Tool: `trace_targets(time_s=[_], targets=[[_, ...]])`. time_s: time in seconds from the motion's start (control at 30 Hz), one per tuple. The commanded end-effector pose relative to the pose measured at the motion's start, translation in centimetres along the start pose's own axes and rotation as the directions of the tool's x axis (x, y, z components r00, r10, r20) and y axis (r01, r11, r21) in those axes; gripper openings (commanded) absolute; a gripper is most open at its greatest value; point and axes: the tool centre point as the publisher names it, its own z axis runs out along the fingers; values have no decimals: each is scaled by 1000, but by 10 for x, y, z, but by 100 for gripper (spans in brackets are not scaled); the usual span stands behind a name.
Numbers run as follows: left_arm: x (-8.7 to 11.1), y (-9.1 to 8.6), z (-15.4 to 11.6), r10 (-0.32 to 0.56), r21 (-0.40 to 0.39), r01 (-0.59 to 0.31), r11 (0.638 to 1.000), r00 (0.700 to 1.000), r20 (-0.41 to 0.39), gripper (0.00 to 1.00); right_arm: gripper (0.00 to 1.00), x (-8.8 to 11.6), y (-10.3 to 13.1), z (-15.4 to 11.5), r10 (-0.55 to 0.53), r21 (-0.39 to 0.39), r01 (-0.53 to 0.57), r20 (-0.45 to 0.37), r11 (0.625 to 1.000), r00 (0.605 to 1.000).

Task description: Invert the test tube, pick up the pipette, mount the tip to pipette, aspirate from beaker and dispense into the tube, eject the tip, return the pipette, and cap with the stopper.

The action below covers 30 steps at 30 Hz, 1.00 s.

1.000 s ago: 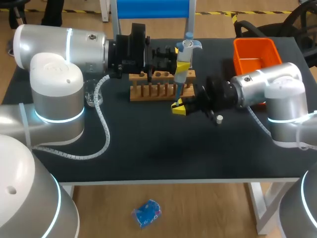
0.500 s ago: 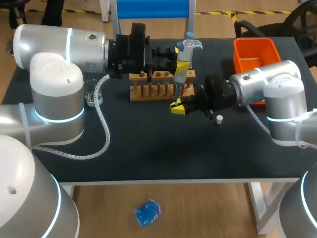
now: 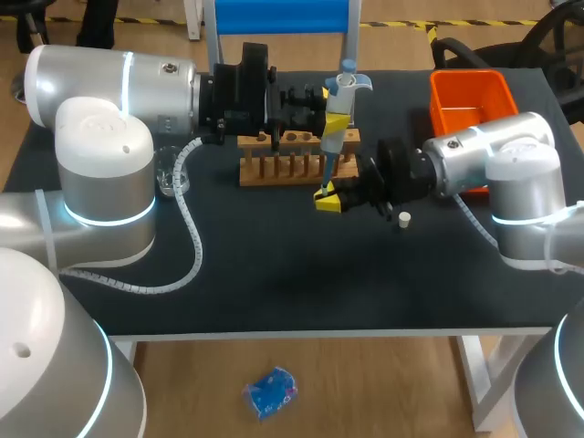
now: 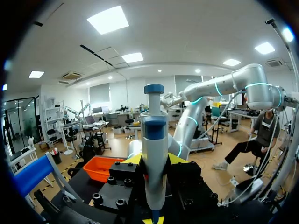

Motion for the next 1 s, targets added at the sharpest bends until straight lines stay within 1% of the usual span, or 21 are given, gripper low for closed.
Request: trace_targets(time_s=[0.03, 0.53, 0.87, 1.0], targets=[[1, 1, 0, 2, 5, -2, 1000, 1000, 2, 0, 0, -2, 1, 0, -1, 1, 1, -3, 1000, 1000], [1, 1, 0, 2, 5, -2, 1000, 1000, 2, 0, 0, -5, 0, -2, 3, -6, -3, 0, 1000, 1000], [1, 1, 0, 2, 5, -2, 1000, 1000, 2, 0, 0, -5, 4, -2, -19, 15, 19, -2, 1000, 1000], [1, 1, 0, 2, 5, -2, 1000, 1000, 2, 0, 0, -2, 6, -2, -45, 28, 46, -2, 999, 999]])
